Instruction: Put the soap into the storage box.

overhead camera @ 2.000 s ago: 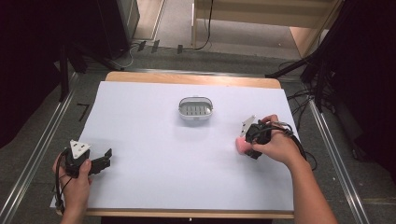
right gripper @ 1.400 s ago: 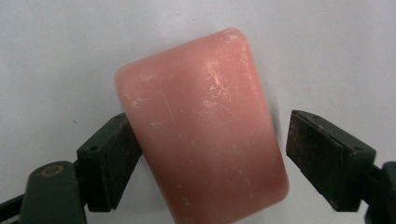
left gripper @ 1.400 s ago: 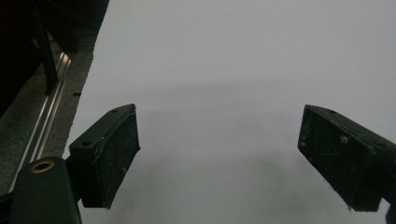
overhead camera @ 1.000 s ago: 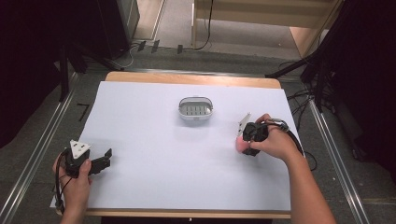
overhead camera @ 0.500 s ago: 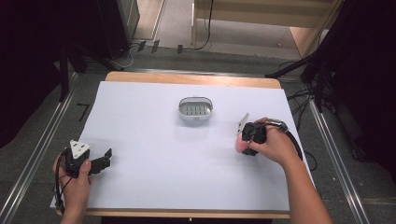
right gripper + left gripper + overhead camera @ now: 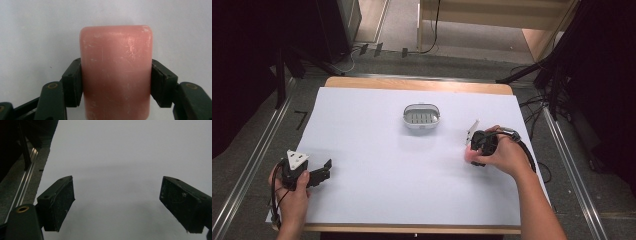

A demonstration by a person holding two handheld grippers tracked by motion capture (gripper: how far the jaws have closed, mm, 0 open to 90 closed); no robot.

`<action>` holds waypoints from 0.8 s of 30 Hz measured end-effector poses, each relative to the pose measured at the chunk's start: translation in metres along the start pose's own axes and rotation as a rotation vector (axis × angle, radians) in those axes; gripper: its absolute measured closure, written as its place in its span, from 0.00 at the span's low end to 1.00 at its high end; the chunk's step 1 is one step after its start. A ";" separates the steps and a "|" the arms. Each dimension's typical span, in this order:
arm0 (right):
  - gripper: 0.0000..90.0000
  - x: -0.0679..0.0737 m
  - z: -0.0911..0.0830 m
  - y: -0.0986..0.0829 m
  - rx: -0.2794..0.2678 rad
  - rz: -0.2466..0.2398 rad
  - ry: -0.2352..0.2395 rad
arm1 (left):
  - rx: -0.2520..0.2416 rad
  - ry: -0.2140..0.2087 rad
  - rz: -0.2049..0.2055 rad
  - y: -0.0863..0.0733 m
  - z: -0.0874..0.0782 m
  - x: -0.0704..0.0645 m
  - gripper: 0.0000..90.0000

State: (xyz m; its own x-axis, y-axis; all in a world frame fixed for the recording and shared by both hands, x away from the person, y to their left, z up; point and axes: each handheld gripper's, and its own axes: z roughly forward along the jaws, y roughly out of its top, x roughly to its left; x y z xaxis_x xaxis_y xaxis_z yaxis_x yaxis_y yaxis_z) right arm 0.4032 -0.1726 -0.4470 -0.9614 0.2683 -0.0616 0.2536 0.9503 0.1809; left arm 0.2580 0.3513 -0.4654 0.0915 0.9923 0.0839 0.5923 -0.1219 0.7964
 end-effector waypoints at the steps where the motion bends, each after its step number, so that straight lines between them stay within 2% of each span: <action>1: 0.43 0.000 0.000 0.000 -0.001 -0.001 0.000 | 0.001 0.002 0.000 0.000 0.000 0.000 0.15; 4: 0.43 0.000 -0.001 0.000 -0.009 0.005 0.005 | 0.001 0.002 0.001 0.000 0.000 0.000 0.15; 10: 0.43 0.000 -0.008 0.008 -0.014 -0.013 0.001 | 0.002 0.002 0.000 0.000 0.000 0.000 0.15; 15: 0.43 -0.001 -0.019 0.024 -0.036 -0.019 0.009 | 0.000 0.000 0.000 0.000 0.000 0.000 0.15; 24: 0.43 -0.002 -0.024 0.047 -0.042 -0.035 0.011 | -0.001 -0.004 -0.003 0.000 0.000 0.001 0.15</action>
State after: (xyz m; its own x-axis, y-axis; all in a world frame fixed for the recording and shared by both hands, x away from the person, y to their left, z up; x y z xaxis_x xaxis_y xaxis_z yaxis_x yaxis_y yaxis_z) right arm 0.4147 -0.1321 -0.4151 -0.9708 0.2328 -0.0578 0.2150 0.9515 0.2201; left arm 0.2579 0.3520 -0.4653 0.0927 0.9926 0.0788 0.5919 -0.1186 0.7973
